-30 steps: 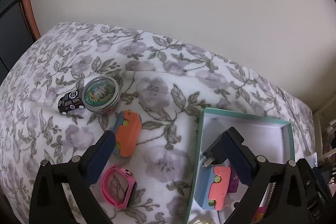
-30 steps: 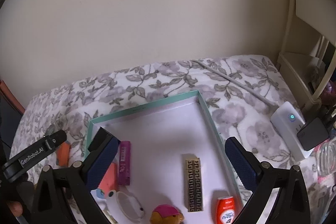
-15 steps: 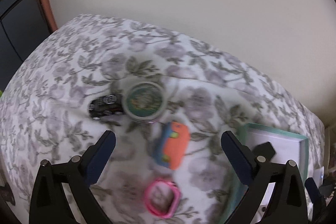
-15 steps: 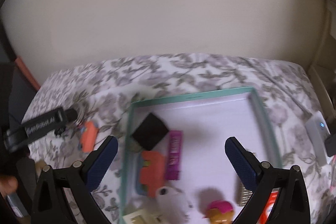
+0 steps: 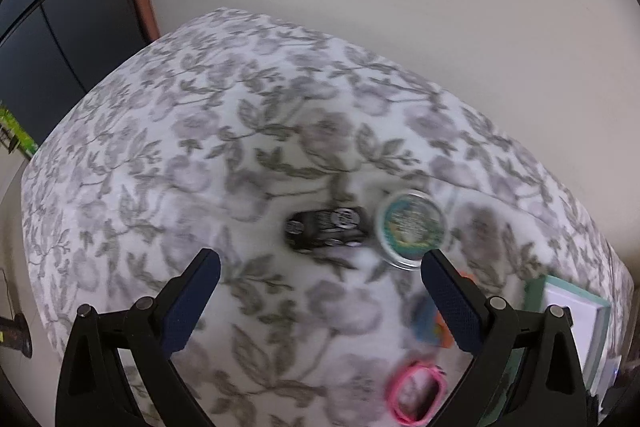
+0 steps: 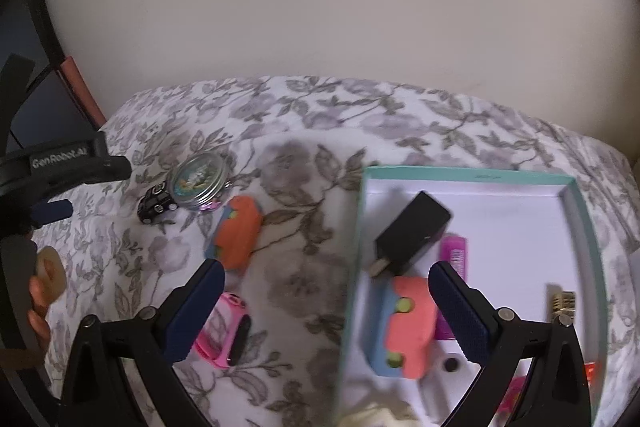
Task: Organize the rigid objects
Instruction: 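Withdraw both open tools toward the black toy car and bead tin, then grasp the black toy car with the left tool while the right grasps the bead tin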
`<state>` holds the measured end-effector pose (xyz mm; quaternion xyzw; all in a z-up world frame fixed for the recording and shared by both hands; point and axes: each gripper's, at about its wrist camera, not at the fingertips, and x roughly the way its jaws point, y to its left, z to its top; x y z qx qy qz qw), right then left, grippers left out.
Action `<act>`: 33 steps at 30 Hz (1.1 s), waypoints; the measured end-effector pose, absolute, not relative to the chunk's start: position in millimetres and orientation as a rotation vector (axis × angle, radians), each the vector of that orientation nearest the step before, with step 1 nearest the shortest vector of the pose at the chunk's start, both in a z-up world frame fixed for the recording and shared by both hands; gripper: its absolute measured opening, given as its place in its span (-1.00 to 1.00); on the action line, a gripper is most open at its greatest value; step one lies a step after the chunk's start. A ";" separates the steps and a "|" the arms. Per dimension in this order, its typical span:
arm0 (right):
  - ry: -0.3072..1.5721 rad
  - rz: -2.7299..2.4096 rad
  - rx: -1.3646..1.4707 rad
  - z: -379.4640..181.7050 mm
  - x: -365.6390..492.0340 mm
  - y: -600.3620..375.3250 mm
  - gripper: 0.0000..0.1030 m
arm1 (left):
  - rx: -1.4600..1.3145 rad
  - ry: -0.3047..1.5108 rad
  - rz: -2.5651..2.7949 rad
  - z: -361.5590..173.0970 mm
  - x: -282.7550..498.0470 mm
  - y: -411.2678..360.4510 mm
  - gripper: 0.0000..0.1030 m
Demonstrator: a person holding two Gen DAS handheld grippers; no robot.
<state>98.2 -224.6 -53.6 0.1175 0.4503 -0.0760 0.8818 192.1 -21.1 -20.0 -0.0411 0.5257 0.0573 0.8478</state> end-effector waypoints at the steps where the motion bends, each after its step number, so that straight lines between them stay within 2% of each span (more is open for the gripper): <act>1: 0.939 -0.155 0.250 -54.3 98.6 -223.1 1.00 | -0.102 1.112 0.130 -21.1 193.6 -13.1 0.95; 13: 0.879 -0.155 0.296 -50.9 104.2 -220.9 1.00 | -0.201 1.144 0.080 -48.0 220.0 29.5 0.95; 19: 0.916 -0.107 0.286 -59.3 126.8 -201.2 1.00 | -0.187 1.152 0.028 -65.6 229.2 30.8 0.95; 24: 0.958 -0.079 0.303 -65.6 154.0 -188.8 1.00 | -0.118 1.175 -0.011 -74.4 235.1 29.0 0.95; 33: 1.015 -0.060 0.349 -71.2 194.0 -186.7 1.00 | 0.184 1.114 -0.158 -80.6 245.4 18.0 0.95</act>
